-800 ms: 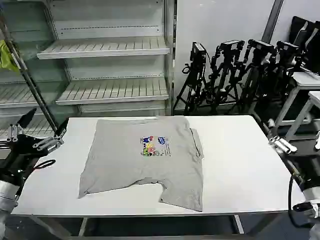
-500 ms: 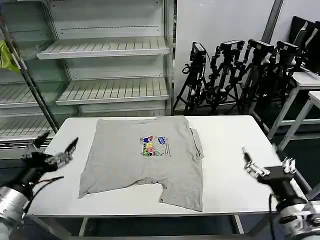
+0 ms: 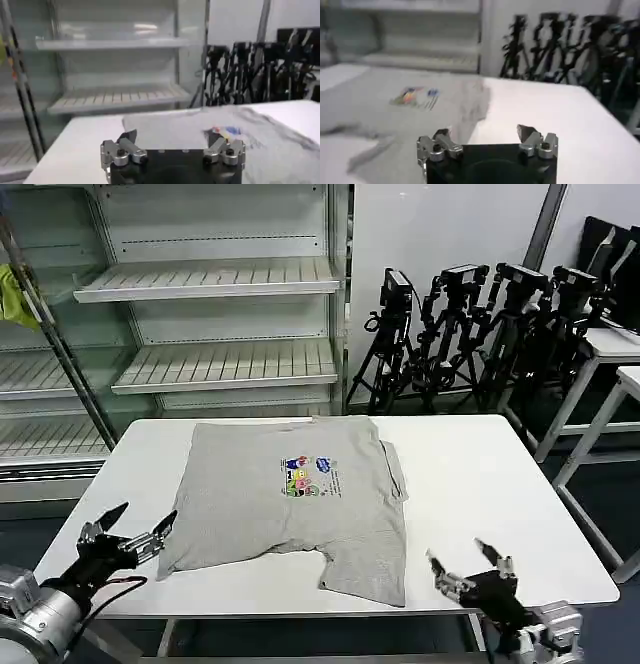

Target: Fold and organize the clothes.

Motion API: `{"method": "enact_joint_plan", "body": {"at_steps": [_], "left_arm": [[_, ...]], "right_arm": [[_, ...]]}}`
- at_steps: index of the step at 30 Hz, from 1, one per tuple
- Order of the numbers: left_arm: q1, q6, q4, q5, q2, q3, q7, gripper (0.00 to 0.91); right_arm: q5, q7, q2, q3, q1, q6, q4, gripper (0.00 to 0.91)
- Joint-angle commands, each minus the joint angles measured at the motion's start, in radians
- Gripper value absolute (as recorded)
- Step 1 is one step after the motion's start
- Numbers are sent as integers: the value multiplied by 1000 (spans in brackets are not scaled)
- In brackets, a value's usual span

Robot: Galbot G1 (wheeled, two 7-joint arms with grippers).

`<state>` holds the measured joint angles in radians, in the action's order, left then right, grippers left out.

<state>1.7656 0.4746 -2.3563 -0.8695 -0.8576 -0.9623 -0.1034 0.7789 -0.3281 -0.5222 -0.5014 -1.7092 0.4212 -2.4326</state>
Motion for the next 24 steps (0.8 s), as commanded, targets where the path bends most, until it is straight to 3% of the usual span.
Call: {"method": "enact_joint_plan", "body": {"at_steps": [1,5,12,24], "left_arm": [[24,23,21,0,-7,30,-10,907],[18,23,34,3,-7,44,-9,907],[-42,25,120,38,-12,135,-5,907],[-102,9,268,74,17,228,1,907]], "right_arm": [[-75,145,104,91,68,69,23,907],[-74,140,92,107,69,69,22,907],[-87,122,28,221,147,58,70,907],[-93,121,3,271,223,50,93,907]]}}
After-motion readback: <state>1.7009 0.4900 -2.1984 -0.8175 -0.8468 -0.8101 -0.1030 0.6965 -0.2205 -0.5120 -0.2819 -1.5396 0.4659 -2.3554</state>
